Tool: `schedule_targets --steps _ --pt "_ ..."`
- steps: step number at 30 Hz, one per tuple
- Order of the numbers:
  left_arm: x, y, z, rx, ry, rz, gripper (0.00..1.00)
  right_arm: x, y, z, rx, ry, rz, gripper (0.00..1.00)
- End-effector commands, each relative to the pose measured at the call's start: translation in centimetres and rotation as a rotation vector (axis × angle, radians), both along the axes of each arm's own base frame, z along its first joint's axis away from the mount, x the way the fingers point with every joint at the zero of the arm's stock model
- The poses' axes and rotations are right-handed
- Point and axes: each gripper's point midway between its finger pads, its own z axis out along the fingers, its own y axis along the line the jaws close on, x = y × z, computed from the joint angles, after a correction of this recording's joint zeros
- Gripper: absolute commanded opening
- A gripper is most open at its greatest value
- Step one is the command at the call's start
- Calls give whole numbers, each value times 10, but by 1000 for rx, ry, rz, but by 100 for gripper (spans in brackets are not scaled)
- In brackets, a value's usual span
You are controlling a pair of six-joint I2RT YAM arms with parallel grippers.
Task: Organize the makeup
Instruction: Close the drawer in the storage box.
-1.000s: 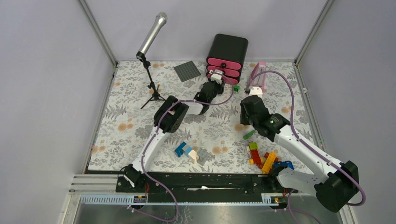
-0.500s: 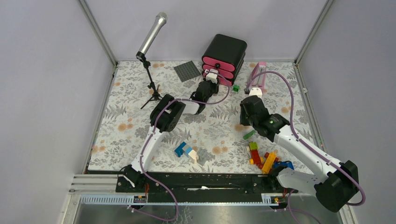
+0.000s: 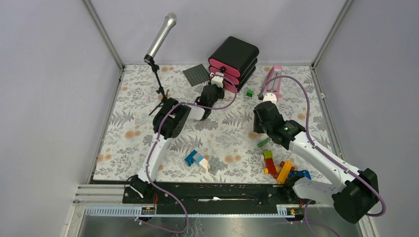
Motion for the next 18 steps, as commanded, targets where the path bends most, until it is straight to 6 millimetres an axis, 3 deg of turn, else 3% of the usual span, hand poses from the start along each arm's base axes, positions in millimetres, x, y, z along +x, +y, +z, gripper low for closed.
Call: schedule_targets --steps 1,5,11,15,18 --pt "47 114 192 -294 -443 293 36 5 4 4 19 -6 -7 30" --pt "48 103 191 -314 -441 236 46 4 4 2 18 -2 -4 30" --pt "53 88 195 -346 -438 166 52 4 4 0 17 4 -4 30" --pt "59 83 196 -338 -426 152 59 3 4 -2 14 8 -5 30" --pt "53 85 203 -339 -439 151 61 2 3 -2 16 8 -6 30"
